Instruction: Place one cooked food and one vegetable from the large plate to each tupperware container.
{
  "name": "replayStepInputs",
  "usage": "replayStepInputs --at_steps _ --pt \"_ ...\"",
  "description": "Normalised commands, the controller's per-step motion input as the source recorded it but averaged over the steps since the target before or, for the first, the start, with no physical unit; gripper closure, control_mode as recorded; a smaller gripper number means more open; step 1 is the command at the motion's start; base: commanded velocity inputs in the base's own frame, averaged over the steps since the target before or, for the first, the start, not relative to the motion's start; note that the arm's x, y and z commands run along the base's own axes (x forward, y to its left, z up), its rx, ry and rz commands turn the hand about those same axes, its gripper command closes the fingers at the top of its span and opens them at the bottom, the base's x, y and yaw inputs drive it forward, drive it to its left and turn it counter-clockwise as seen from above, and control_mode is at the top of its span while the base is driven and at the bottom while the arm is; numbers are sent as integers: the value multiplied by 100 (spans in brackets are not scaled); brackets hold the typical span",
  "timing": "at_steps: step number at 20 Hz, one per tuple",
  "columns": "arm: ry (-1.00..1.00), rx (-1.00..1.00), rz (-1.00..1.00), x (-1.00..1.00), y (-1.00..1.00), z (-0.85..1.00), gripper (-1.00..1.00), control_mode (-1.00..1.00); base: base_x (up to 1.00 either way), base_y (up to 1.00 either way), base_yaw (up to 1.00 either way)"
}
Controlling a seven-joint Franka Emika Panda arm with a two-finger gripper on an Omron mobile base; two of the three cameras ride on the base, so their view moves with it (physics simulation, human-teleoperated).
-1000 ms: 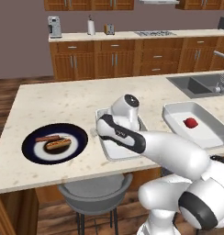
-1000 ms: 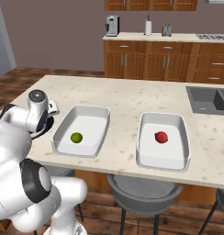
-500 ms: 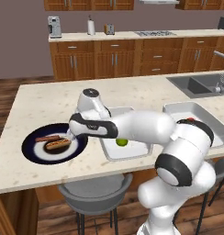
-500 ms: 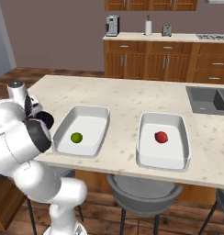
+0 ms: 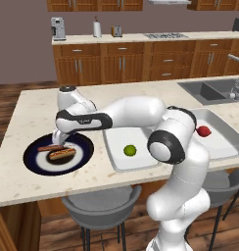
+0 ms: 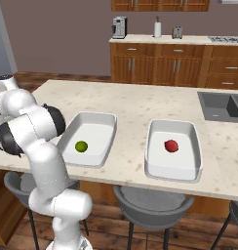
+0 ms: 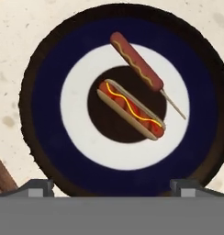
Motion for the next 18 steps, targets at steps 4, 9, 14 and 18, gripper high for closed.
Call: replayStepInputs --at_steps 4,9,14,18 --pt "4 5 9 22 5 -50 -100 -100 0 0 0" --pt "1 2 8 44 43 -55 -100 -100 0 0 0" --pt "0 0 3 54 45 -20 -100 -100 0 0 0" --pt "5 -2 0 52 64 -7 -100 -100 0 0 0"
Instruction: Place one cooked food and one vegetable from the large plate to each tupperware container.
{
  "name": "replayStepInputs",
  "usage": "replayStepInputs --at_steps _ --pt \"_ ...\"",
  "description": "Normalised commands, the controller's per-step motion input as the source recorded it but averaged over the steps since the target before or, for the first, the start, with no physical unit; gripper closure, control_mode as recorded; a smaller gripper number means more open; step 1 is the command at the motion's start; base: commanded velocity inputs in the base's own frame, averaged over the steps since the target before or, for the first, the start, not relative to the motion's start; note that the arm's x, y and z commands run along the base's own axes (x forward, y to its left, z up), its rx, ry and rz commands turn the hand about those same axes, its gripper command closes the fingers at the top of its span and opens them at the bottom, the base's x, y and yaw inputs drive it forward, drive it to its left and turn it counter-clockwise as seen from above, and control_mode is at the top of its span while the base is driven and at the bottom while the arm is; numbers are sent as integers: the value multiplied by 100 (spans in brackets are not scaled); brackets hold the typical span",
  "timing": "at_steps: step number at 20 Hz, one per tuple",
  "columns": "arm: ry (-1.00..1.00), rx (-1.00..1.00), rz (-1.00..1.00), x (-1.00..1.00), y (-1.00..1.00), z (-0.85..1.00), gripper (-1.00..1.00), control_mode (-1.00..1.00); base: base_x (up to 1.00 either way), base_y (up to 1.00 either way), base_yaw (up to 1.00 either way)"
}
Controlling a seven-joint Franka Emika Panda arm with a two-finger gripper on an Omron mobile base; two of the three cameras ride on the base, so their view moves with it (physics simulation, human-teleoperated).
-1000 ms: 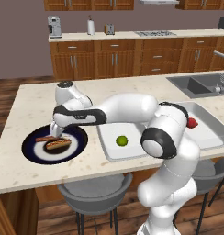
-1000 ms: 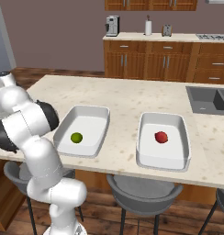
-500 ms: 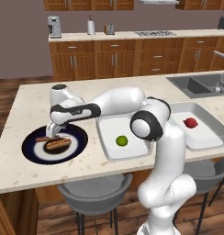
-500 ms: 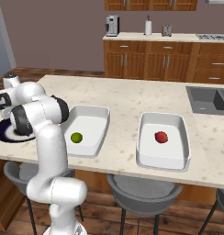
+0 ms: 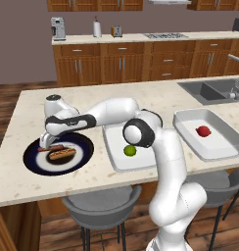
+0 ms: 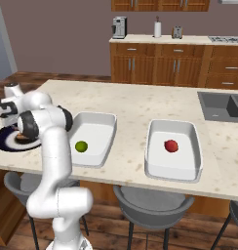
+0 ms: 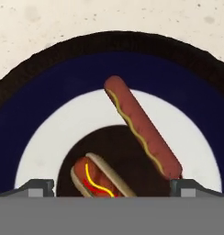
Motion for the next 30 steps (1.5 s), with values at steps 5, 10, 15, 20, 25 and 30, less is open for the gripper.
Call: replayStepInputs --at_steps 5,10,15,20,25,30 --pt "7 0 0 15 17 -27 -100 -100 0 0 0" --pt "9 0 3 22 -3 -37 -100 -100 0 0 0" --pt "4 0 8 20 -7 -47 -100 -100 0 0 0" --pt "0 0 13 26 0 -30 -100 -100 0 0 0" --pt "-2 0 15 28 0 -11 -100 -100 0 0 0" --pt "1 0 15 -21 -4 -75 100 -100 0 0 0"
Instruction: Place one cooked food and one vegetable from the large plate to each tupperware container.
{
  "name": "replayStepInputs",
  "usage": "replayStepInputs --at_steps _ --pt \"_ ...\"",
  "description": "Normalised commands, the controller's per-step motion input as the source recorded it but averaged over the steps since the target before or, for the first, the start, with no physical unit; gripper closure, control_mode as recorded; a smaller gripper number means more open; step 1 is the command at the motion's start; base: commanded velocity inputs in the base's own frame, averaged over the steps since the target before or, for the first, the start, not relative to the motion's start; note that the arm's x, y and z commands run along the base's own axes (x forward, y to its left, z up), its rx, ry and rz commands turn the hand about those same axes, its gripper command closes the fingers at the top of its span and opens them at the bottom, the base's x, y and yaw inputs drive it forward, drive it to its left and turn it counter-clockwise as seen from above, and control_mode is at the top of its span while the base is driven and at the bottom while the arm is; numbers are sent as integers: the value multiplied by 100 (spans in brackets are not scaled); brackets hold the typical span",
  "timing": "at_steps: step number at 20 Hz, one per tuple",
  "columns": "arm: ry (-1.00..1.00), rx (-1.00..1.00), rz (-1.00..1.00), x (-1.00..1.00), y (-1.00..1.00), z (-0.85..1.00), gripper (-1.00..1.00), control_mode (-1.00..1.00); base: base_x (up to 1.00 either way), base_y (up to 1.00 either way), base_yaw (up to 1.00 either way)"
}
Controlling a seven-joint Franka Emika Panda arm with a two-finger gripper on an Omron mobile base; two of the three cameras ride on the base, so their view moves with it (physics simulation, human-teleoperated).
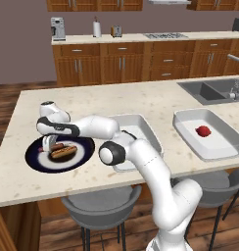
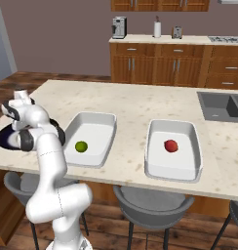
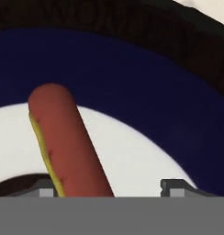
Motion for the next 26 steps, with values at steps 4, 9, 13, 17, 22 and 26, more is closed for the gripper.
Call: replayStepInputs --at_steps 4,9,13,17,22,26 --pt "0 0 10 -88 -56 -76 100 -100 0 0 0" --pt "-3 1 1 -100 -94 -95 100 -100 0 0 0" --pt "-17 4 0 -94 -96 -70 100 -100 0 0 0" --pt "-36 13 0 -19 -27 42 100 -100 0 0 0" --pt "-62 23 0 -15 -30 86 100 -100 0 0 0" --pt "-59 23 -3 -33 -69 91 100 -100 0 0 0"
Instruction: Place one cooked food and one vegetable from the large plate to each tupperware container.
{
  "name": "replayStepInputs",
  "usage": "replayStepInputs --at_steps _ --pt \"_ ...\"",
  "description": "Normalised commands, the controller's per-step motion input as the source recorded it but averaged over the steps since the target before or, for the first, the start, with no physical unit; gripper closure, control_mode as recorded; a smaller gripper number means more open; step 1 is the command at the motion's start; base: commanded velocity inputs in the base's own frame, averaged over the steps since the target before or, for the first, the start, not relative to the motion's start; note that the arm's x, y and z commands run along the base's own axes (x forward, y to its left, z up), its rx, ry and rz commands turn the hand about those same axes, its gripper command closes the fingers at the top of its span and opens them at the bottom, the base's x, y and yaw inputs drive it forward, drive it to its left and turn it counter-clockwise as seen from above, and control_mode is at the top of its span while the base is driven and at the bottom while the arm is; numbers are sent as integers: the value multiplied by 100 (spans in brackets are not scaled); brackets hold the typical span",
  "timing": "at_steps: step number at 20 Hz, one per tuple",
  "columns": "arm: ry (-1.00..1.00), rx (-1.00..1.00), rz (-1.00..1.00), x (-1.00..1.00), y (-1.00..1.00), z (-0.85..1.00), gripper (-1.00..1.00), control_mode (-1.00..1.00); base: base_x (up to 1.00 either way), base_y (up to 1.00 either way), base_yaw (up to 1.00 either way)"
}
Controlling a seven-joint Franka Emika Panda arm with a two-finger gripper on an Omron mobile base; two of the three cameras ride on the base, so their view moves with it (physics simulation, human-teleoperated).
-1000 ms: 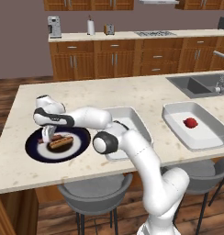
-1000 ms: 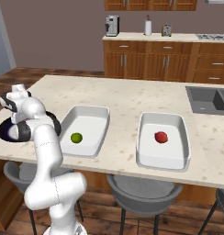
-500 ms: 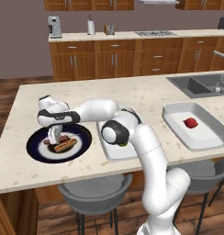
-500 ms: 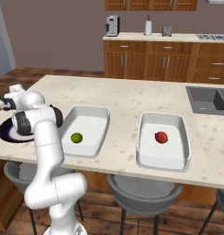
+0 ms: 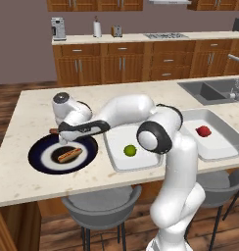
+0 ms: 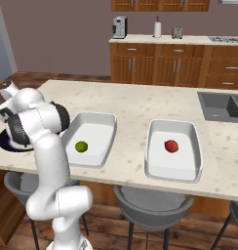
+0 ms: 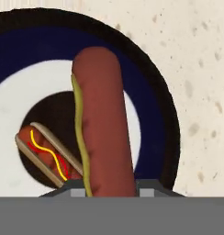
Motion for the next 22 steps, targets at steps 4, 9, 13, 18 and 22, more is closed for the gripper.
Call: replayStepInputs --at_steps 4,9,13,18,22 --pt "-7 7 -18 -6 -76 100 100 -100 0 0 0" --pt "19 0 -27 0 -87 100 100 -100 0 0 0" --pt "21 0 -22 0 -73 96 100 -100 0 0 0" --pt "15 3 -18 0 -96 24 100 -100 0 0 0" --pt "0 16 -8 4 -92 -36 100 -100 0 0 0"
